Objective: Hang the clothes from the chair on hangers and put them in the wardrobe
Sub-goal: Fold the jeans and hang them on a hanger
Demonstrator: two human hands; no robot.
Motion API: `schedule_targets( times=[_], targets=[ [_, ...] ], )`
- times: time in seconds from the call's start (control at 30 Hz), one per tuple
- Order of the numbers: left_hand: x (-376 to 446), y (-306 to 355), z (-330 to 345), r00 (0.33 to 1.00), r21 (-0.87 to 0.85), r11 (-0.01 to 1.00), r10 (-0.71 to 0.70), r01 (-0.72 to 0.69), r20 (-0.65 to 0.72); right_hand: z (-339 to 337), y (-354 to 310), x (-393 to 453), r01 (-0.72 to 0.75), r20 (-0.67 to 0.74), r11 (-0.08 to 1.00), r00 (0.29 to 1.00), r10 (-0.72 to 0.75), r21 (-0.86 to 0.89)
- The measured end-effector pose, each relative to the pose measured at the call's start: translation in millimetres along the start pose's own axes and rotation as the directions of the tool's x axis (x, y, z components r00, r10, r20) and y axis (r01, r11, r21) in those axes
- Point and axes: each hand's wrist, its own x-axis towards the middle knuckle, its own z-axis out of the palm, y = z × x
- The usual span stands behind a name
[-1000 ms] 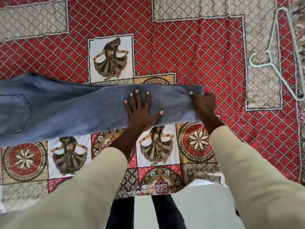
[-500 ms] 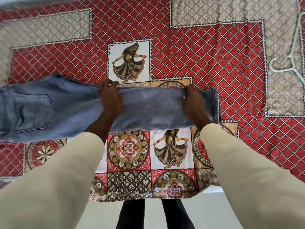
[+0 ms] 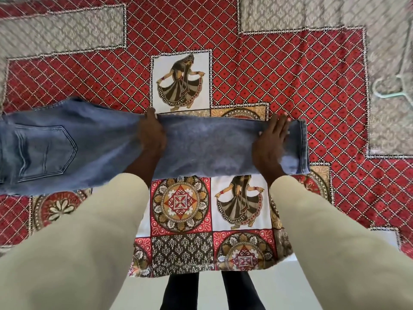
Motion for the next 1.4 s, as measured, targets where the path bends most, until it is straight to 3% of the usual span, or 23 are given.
schedule_targets(
  times=[0.07, 0.17, 0.23, 0.3, 0.47, 0.53, 0.6, 0.67, 0.8, 0.93, 1.03, 1.1, 1.17, 1.23, 1.3, 1.4],
  targets=[
    [-21.1, 7.2, 13.3, 1.0, -0.062, 0.998, -0.009, 0.008, -0.025, 4.4, 0.7, -13.5, 0.144, -0.048, 0.983, 0.987, -0.151, -0.115],
    [-80.1, 29.2, 44.3, 0.964, 0.102, 0.959, 0.263, -0.265, 0.029, 18.6, -0.2, -27.5, 0.417, 0.139, 0.898, 0.906, -0.4, -0.137],
    [-111.4, 45.1, 69.1, 0.907, 0.201, 0.885, 0.405, -0.42, 0.114, 23.3, 9.1, -25.1, 0.475, 0.185, 0.863, 0.876, -0.445, -0.175],
    [-122.1, 53.2, 84.9, 0.911, 0.228, 0.883, 0.392, -0.411, 0.125, 19.5, 33.3, -14.9, 0.468, 0.176, 0.855, 0.882, -0.437, -0.224],
    [-122.7, 57.8, 89.0, 0.942, 0.289, 0.897, 0.304, -0.334, 0.145, -16.1, 114.4, 13.0, 0.333, 0.124, 0.898, 0.943, -0.31, -0.286],
    [-129.1, 71.9, 88.0, 0.962, 0.262, 0.926, 0.25, -0.271, 0.111, -22.9, 122.8, 14.4, 0.149, 0.106, 0.965, 0.986, -0.128, -0.215],
    [-144.3, 96.5, 94.7, 0.927, 0.247, 0.896, 0.334, -0.369, 0.171, -25.6, 117.4, 13.6, -0.12, 0.096, 0.987, 0.987, 0.13, -0.109],
    [-158.2, 119.1, 105.3, 0.882, 0.213, 0.873, 0.372, -0.438, 0.291, -28.5, 105.5, 12.6, -0.237, 0.131, 0.968, 0.96, 0.247, -0.083],
    [-162.0, 138.0, 114.1, 0.899, 0.241, 0.912, 0.228, -0.332, 0.374, -42.0, 98.7, 17.7, -0.259, 0.075, 0.966, 0.963, 0.26, -0.015],
    [-152.1, 143.2, 107.5, 0.859, 0.233, 0.92, 0.173, -0.316, 0.481, -46.6, 104.1, 25.1, -0.262, 0.22, 0.947, 0.95, 0.22, 0.185],
    [-149.8, 148.9, 95.2, 0.814, 0.244, 0.912, 0.143, -0.329, 0.563, -65.9, 102.1, 20.6, -0.375, 0.348, 0.771, 0.913, 0.212, 0.515],
    [-146.4, 149.3, 81.4, 0.788, 0.214, 0.912, 0.163, -0.35, 0.593, -84.6, 92.6, 12.7, -0.448, 0.419, 0.642, 0.883, 0.21, 0.622],
    [-136.5, 150.7, 63.8, 0.781, 0.069, 0.963, 0.168, -0.26, 0.601, -103.4, 74.4, 3.0, -0.463, 0.428, 0.553, 0.881, 0.201, 0.693],
    [-126.3, 153.7, 38.3, 0.819, -0.228, 0.974, 0.141, -0.013, 0.556, -119.6, 47.3, -10.5, -0.438, 0.385, 0.517, 0.898, 0.213, 0.736],
    [-124.3, 160.4, 3.1, 0.838, -0.501, 0.824, 0.06, 0.266, 0.543, -132.1, 10.2, -26.7, -0.34, 0.279, 0.547, 0.94, 0.195, 0.765],
    [-118.8, 156.2, -54.2, 0.69, -0.668, 0.503, 0.18, 0.548, 0.701, -143.3, -64.7, -56.6, -0.066, 0.025, 0.745, 0.997, 0.067, 0.664]
  ],
)
